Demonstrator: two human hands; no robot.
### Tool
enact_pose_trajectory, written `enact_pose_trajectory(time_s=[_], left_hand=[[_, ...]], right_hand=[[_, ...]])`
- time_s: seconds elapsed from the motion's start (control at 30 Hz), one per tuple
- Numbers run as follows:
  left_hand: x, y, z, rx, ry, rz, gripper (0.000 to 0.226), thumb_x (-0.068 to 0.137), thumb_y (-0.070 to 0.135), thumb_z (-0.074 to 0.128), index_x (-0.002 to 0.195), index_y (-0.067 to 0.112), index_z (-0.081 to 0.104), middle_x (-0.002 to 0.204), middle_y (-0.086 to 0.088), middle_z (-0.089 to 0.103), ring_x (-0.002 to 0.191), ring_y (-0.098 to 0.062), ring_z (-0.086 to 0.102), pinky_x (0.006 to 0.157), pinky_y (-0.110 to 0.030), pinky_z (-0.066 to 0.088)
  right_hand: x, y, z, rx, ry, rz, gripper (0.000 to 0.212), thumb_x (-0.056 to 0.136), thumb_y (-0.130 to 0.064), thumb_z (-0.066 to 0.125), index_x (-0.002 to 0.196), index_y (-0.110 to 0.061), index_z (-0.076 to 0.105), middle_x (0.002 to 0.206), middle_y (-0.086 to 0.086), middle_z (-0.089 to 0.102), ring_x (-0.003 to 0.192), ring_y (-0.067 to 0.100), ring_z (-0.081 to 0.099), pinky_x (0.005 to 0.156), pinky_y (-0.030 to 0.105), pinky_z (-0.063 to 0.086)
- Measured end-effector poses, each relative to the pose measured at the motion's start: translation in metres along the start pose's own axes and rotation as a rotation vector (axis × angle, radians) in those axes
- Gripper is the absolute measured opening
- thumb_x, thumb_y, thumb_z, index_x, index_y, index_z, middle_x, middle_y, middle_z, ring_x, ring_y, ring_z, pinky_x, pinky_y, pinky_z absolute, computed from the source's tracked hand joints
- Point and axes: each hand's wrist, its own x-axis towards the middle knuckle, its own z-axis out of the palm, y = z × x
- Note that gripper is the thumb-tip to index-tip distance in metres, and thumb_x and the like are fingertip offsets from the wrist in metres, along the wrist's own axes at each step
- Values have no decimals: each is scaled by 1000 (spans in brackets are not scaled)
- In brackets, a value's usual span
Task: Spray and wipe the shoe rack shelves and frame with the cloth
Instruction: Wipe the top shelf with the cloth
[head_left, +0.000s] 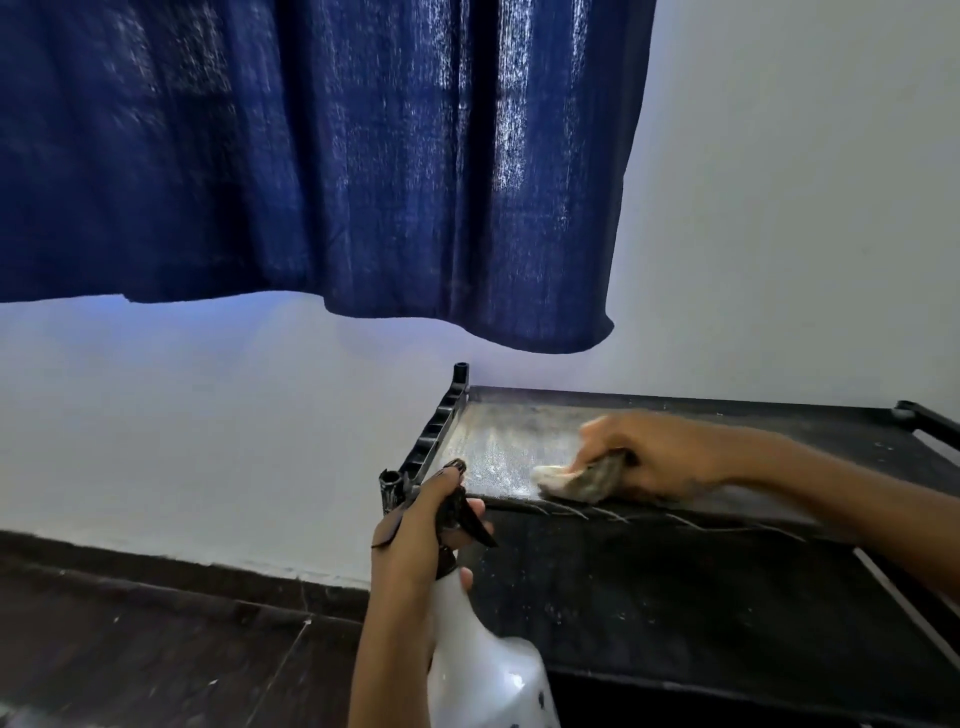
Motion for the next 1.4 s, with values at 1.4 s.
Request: enact_pose_trajectory(time_s=[1.4], left_hand=[[-2, -7, -4, -36, -59, 27, 20, 80, 37, 74, 88, 19, 75, 77, -9, 76, 56, -16, 69, 42, -22, 41]], right_hand=[[-15, 5, 2, -186, 154, 367, 27, 80, -32, 61, 104, -38, 71, 88, -8, 73, 81, 12, 65, 77, 29, 52]])
